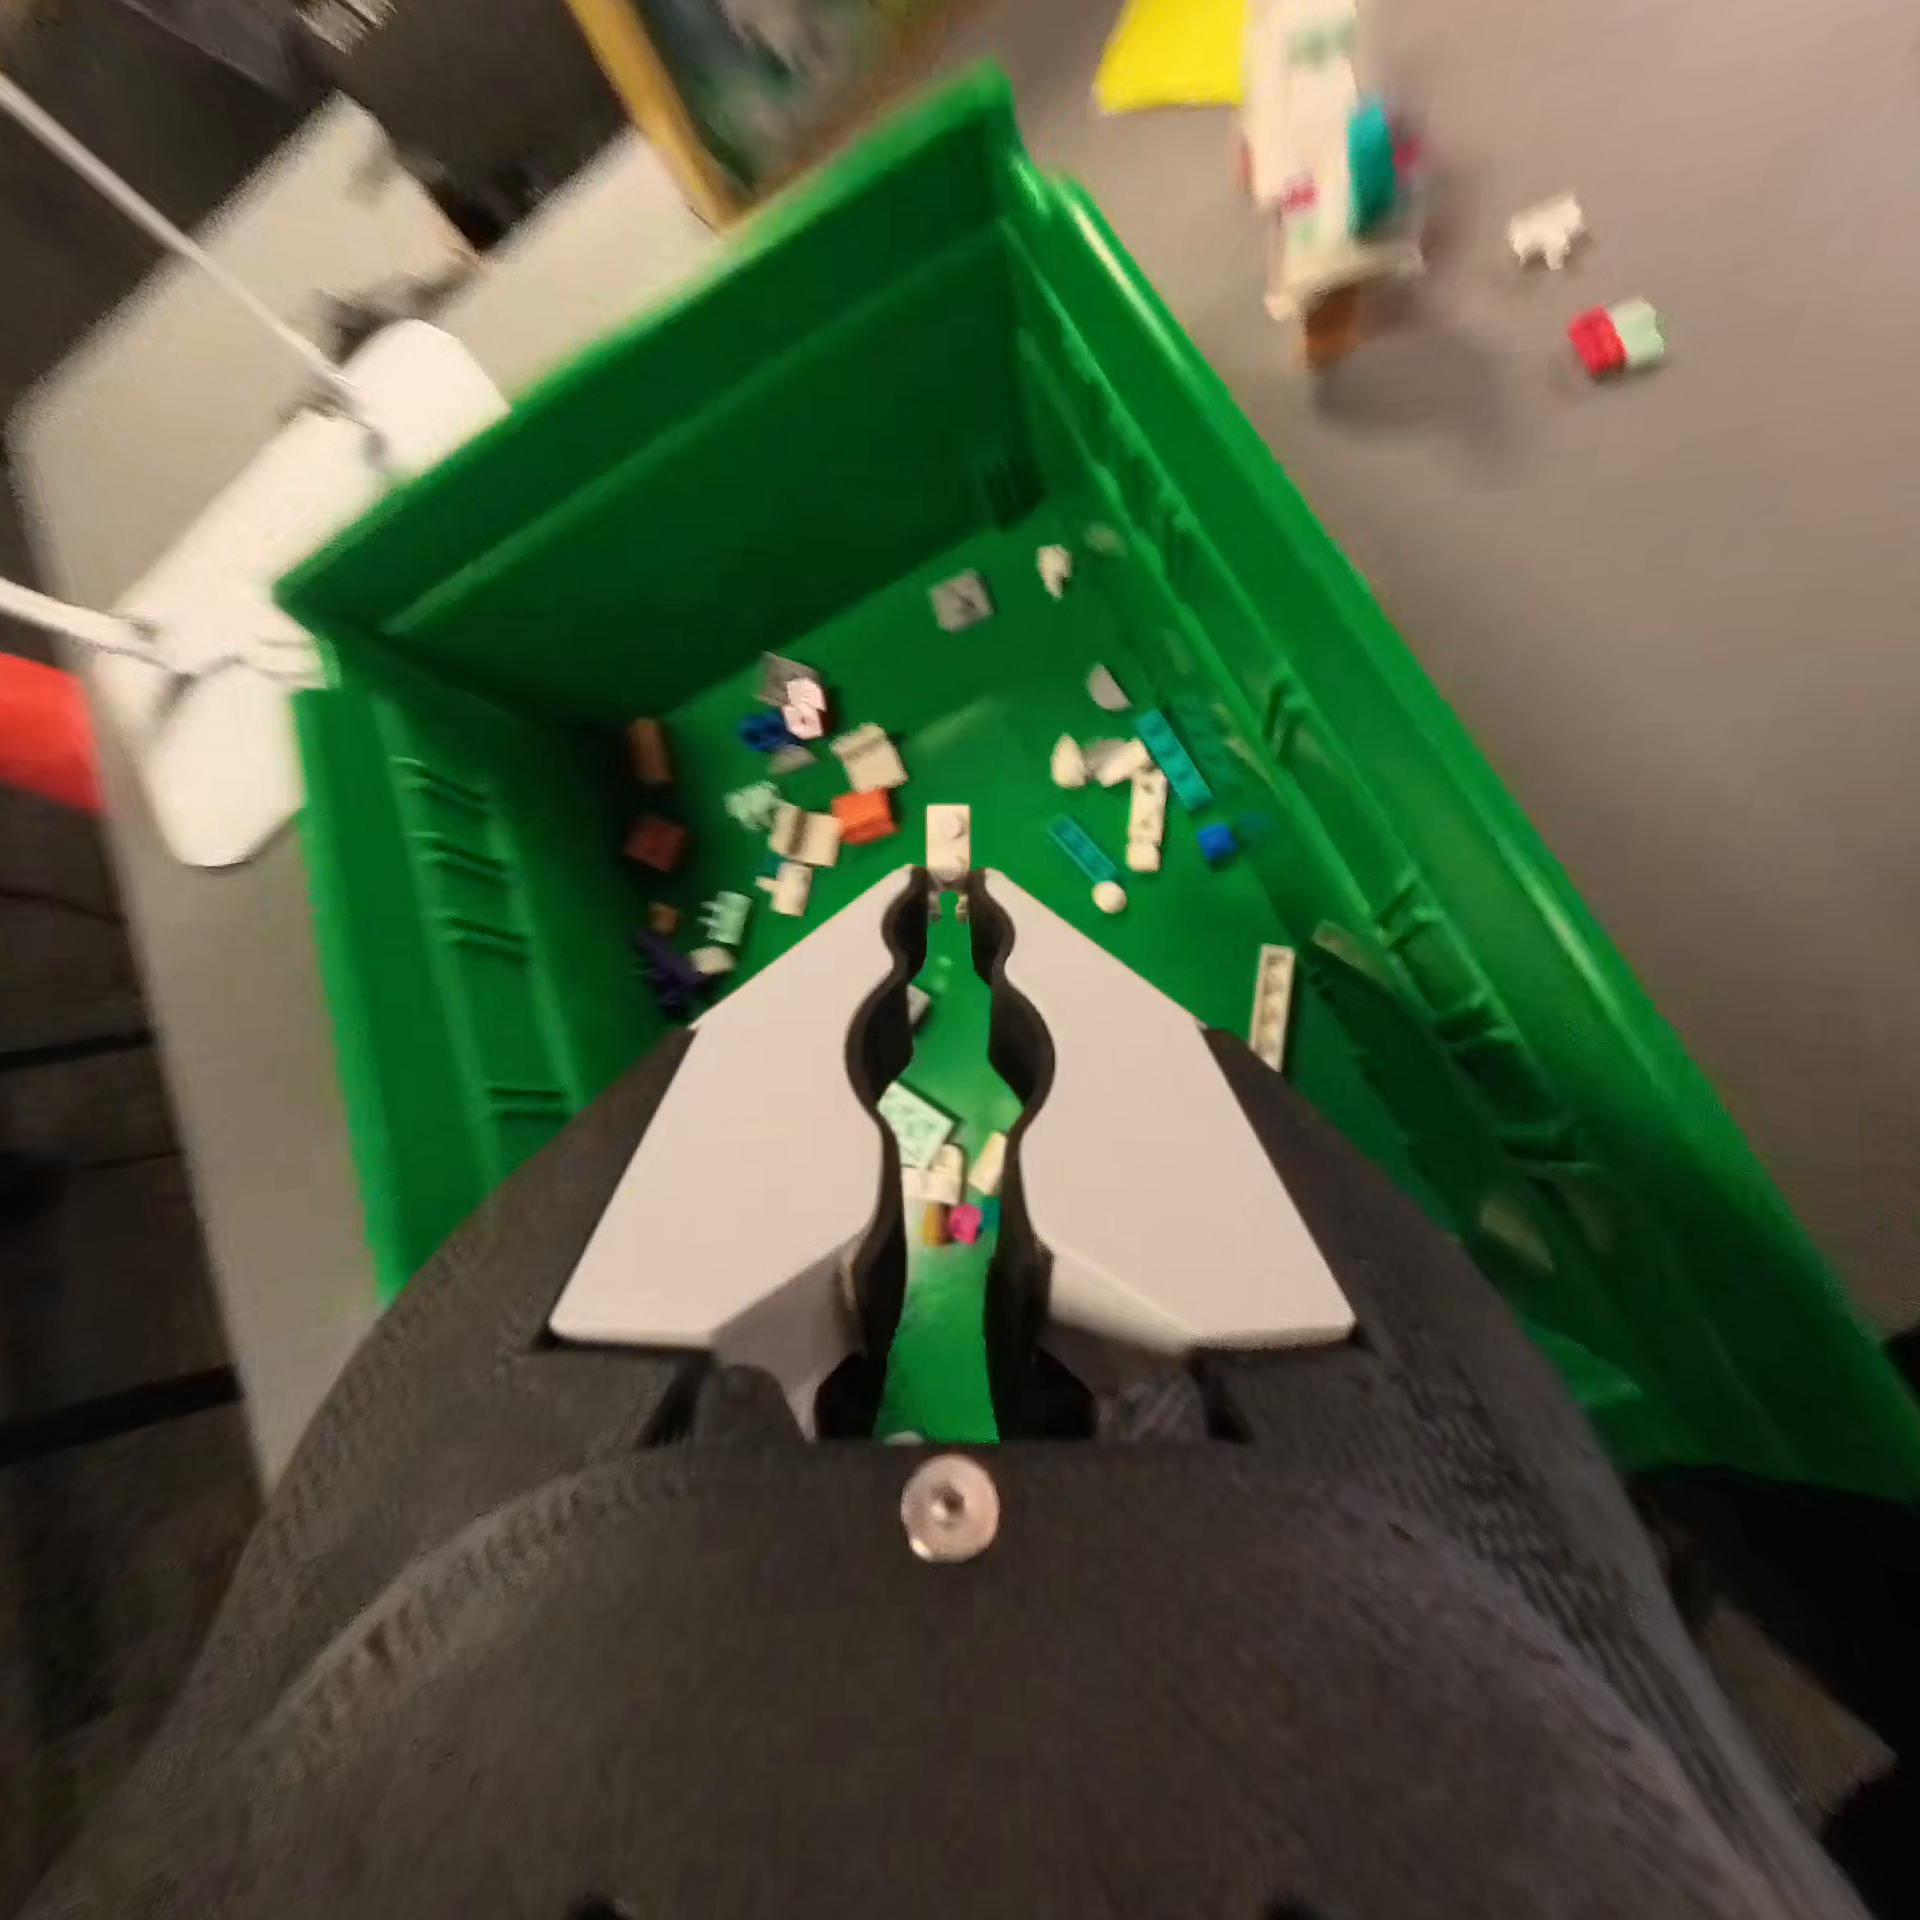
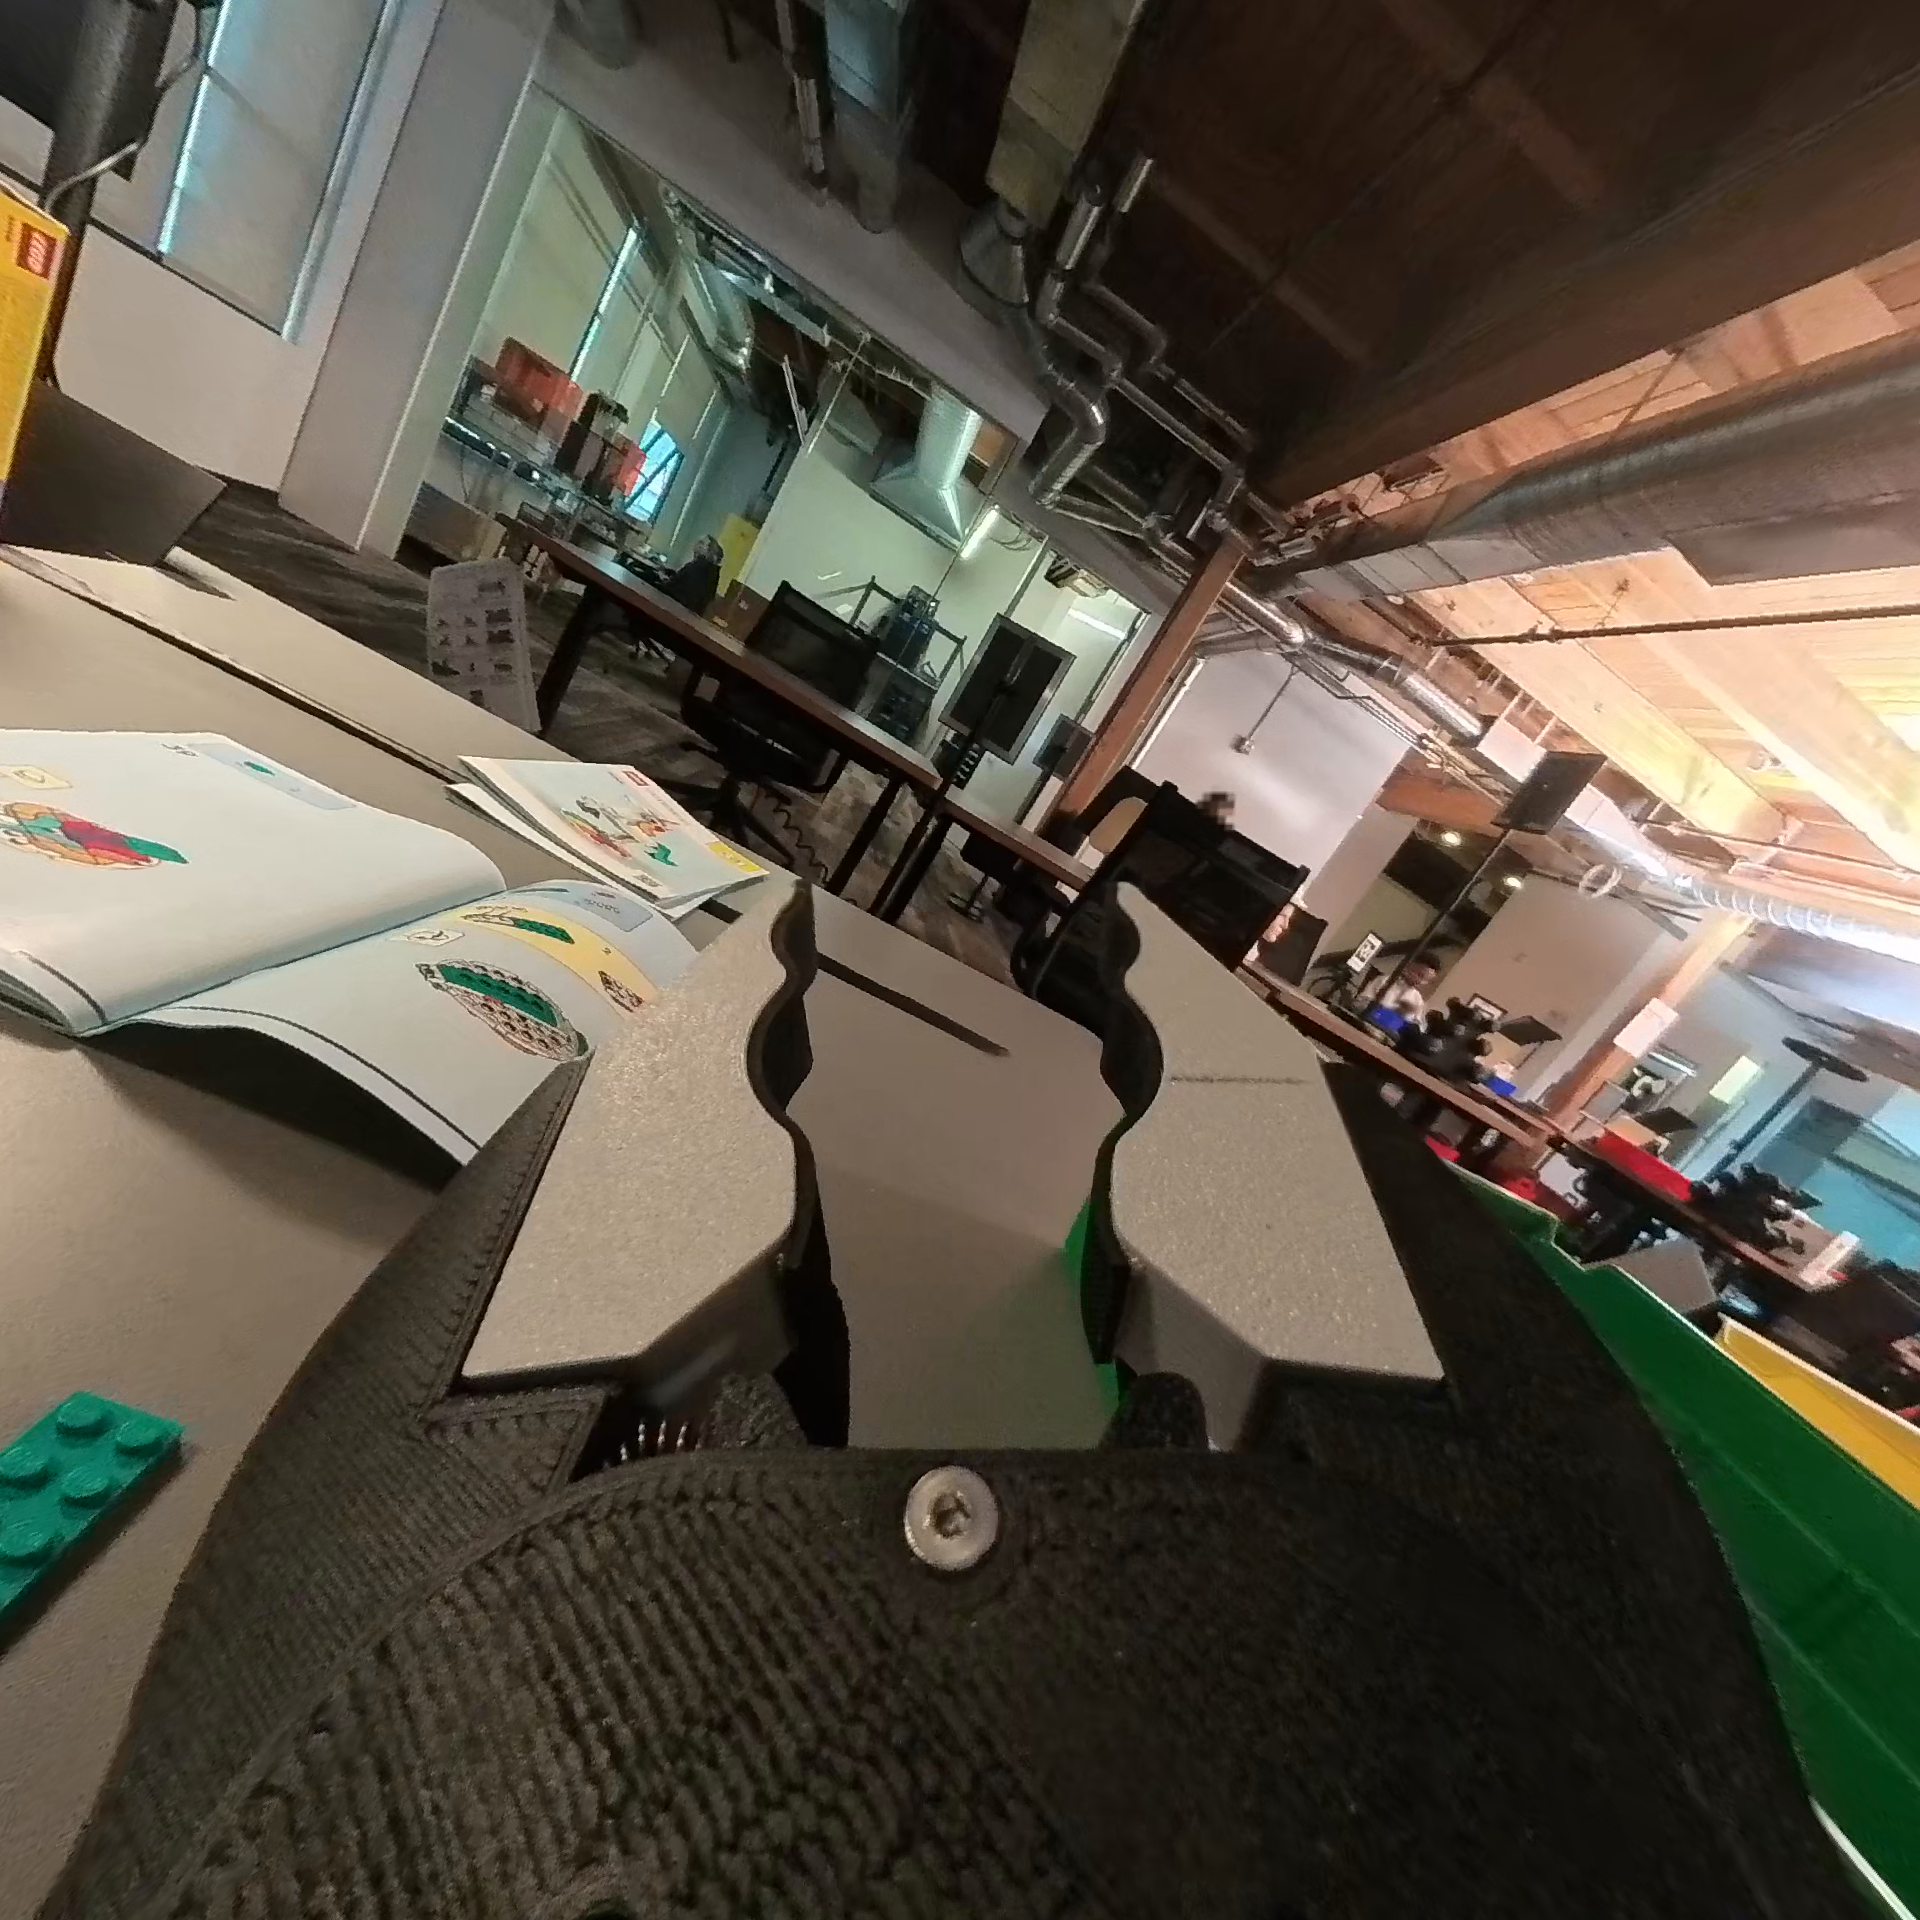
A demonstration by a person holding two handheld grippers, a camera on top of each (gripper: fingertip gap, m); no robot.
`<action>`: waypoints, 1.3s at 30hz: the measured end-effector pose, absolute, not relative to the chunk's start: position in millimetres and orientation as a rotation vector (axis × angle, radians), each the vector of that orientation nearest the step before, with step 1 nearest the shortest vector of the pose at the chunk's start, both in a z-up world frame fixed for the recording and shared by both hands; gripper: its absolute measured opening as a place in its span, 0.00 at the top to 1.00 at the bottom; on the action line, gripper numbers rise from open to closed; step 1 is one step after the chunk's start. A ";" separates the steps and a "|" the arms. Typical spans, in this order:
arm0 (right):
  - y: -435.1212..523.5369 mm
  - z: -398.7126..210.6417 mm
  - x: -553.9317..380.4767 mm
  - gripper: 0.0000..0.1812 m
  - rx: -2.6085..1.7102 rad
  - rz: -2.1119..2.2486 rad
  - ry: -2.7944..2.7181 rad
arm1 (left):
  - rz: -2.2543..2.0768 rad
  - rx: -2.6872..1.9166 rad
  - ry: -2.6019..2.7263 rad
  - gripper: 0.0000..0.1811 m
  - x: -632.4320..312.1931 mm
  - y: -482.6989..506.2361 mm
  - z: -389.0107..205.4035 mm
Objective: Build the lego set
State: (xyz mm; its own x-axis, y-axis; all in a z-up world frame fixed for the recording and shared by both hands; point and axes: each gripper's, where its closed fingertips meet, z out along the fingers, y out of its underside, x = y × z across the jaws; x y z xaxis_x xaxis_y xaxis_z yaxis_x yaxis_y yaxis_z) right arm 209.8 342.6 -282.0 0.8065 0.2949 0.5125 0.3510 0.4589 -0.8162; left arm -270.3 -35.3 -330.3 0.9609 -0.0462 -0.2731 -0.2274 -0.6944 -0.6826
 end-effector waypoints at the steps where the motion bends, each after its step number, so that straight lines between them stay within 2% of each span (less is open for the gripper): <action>1: 342.5 -282.0 209.8 0.71 -1.117 -0.035 -0.667 | 0.342 -2.268 0.160 0.97 -272.1 -34.9 -312.1; 7: 341.2 -280.0 210.3 0.71 -1.107 -0.025 -0.660 | 0.316 -1.898 0.141 0.97 -220.2 -22.9 -203.0; 15: 330.9 -274.1 198.3 0.72 -1.056 0.056 -0.678 | -0.104 -1.761 0.417 0.97 -89.9 43.8 -177.5; 19: 323.7 -275.5 183.9 0.72 -1.031 0.127 -0.727 | -0.268 -1.791 0.566 0.97 -30.5 93.1 -204.3; 23: 318.2 -276.8 175.9 0.72 -1.012 0.175 -0.766 | -0.456 -1.896 0.708 0.97 28.4 147.0 -264.2; 30: 312.3 -275.1 174.5 0.73 -0.991 0.244 -0.775 | -0.520 -2.171 0.865 0.97 89.7 208.1 -370.3; 39: 312.1 -274.3 174.9 0.73 -0.999 0.306 -0.761 | -0.479 -2.274 0.957 0.97 104.8 216.8 -401.5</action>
